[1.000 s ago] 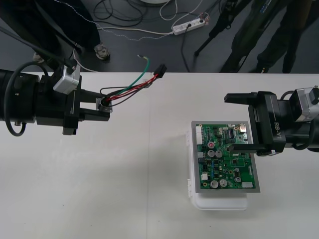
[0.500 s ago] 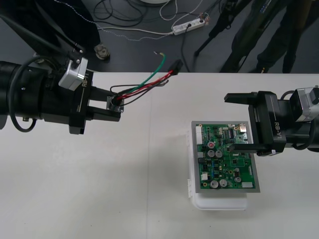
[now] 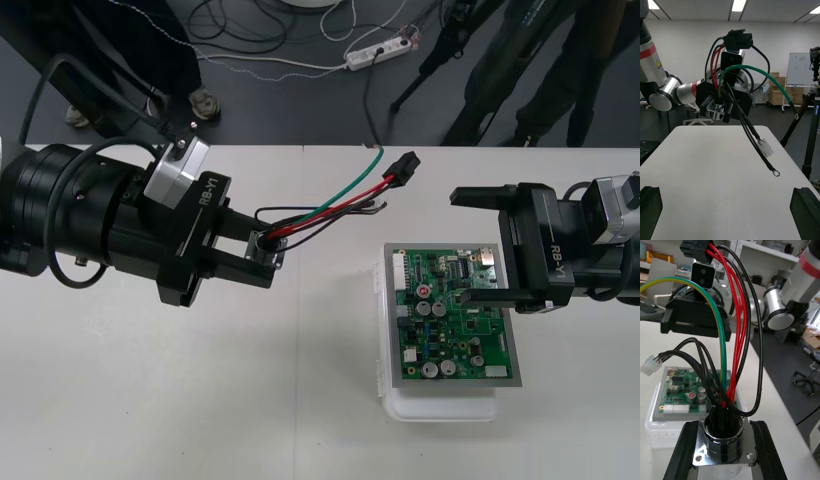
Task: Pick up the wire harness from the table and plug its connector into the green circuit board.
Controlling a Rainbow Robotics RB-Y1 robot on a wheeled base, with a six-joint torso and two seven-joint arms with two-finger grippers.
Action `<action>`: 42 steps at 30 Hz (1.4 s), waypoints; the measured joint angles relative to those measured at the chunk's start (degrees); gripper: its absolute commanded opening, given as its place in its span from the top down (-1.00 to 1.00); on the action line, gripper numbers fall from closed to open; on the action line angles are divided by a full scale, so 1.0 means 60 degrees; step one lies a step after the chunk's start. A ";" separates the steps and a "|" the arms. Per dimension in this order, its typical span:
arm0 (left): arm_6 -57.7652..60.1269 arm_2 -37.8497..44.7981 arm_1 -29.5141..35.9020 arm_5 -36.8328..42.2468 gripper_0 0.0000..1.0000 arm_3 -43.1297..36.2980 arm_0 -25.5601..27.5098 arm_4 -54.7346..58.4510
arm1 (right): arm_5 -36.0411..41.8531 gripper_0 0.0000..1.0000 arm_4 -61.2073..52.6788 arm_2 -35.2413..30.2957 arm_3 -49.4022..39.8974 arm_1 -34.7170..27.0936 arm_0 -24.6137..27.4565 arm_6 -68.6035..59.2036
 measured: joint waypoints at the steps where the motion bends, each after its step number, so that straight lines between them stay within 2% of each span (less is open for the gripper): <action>1: 0.0154 -0.0084 -0.0002 0.0000 1.00 0.0001 0.0000 0.0167 | 0.0000 -1.00 -0.0003 0.0000 0.0000 0.0000 0.0000 0.0000; 12: 0.2993 -0.1036 -0.0009 -0.0002 1.00 0.0006 0.0028 0.1259 | 0.0000 -1.00 -0.0023 0.0000 0.0000 0.0000 0.0000 0.0000; 27: 0.3038 -0.3120 -0.0012 -0.0002 1.00 0.0008 0.0056 0.2152 | 0.0000 -1.00 -0.0026 0.0000 0.0000 0.0000 0.0000 -0.0003; 42: 0.3272 -0.3330 -0.0471 -0.0002 1.00 0.0182 0.0056 0.2544 | 0.0000 -1.00 -0.0030 0.0000 0.0000 0.0000 0.0000 -0.0006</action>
